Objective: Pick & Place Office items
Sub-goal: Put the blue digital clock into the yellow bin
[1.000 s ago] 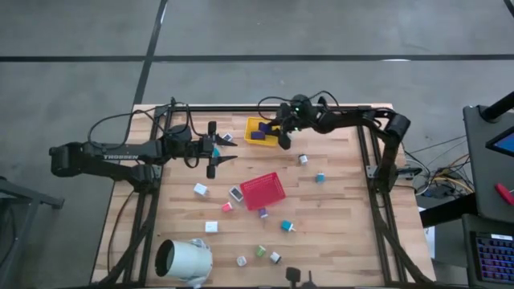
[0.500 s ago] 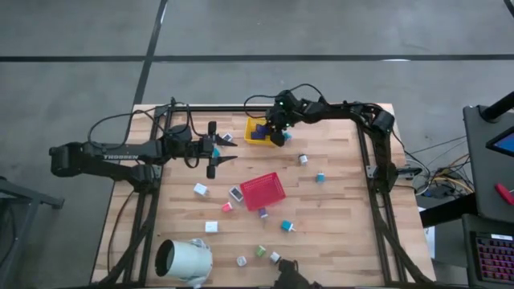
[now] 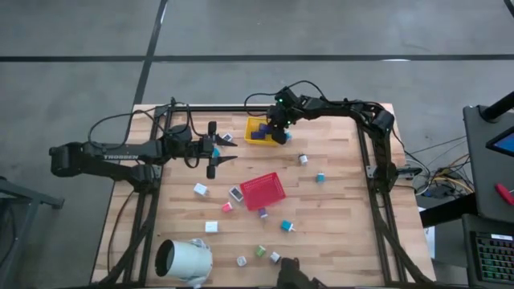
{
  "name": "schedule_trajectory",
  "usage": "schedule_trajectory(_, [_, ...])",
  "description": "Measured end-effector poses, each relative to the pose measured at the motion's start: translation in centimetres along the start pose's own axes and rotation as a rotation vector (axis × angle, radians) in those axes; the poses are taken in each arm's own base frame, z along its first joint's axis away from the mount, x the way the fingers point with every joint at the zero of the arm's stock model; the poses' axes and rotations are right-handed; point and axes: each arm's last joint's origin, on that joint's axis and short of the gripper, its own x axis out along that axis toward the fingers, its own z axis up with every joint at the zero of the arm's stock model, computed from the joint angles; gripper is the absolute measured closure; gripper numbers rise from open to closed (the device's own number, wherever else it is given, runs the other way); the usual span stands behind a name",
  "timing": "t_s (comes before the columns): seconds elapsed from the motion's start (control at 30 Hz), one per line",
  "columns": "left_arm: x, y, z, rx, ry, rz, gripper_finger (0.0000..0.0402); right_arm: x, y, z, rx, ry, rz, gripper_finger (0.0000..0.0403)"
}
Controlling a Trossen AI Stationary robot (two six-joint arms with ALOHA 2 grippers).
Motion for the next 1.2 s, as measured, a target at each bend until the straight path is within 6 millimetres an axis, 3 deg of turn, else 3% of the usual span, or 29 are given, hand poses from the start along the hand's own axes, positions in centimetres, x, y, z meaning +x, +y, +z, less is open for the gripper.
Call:
schedule_trajectory(1.1, [0.00, 0.00, 0.00, 0.000, 0.000, 0.000, 0.0216, -0.18, -0.26, -0.53, 0.056, 0.039, 0.007, 0.0253])
schedule_trajectory(1.2, [0.00, 0.00, 0.00, 0.000, 0.000, 0.000, 0.0216, -0.17, -0.25, -0.53, 0.057, 0.040, 0.005, 0.0226])
